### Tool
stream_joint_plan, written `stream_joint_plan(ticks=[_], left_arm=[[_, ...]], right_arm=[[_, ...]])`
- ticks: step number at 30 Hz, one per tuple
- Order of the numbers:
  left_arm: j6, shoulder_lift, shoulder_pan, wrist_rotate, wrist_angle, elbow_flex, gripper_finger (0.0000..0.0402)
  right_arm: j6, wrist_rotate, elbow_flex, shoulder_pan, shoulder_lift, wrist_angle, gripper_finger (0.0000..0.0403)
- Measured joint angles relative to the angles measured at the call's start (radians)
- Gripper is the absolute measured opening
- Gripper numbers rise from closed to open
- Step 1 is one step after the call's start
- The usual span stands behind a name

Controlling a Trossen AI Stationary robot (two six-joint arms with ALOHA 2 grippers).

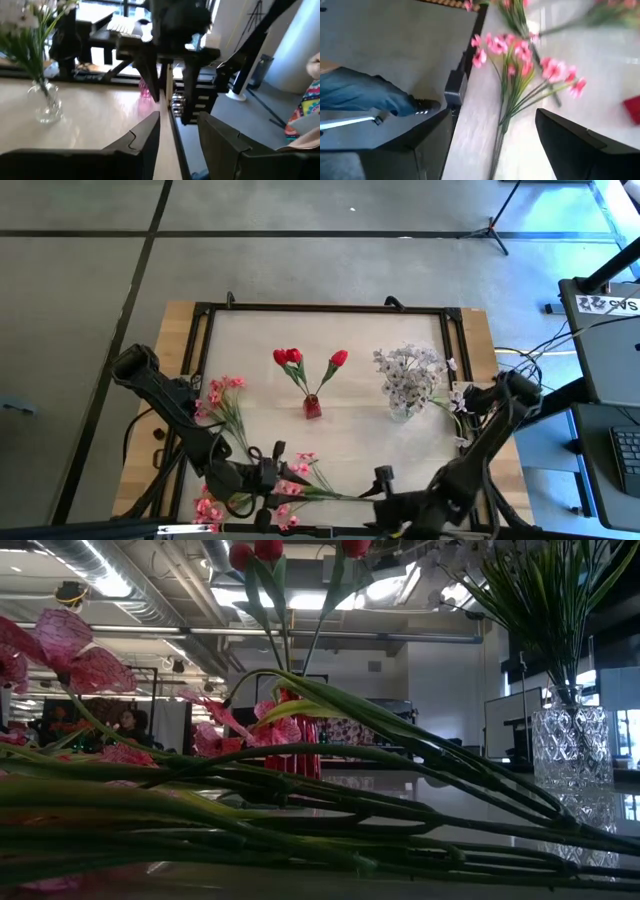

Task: Sort flowers into vase by color
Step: Put the bottom left pink flowers into the pink vase

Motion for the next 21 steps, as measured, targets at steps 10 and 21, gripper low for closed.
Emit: stream_joint_plan(ticks=[10,21], left_arm=[[-0.094,0.028,0.000,-0.012,-0.072,0.000,0.0129],[-0.107,0.065,-0.010,-0.013,-0.071,0.000,0.0129]], right_arm=[[0.041,-0.001,-0.001,-0.028,0.195,0.151,0.0287],[0.021,0.024,-0.001,-0.148,0.376,0.381,0.0207]])
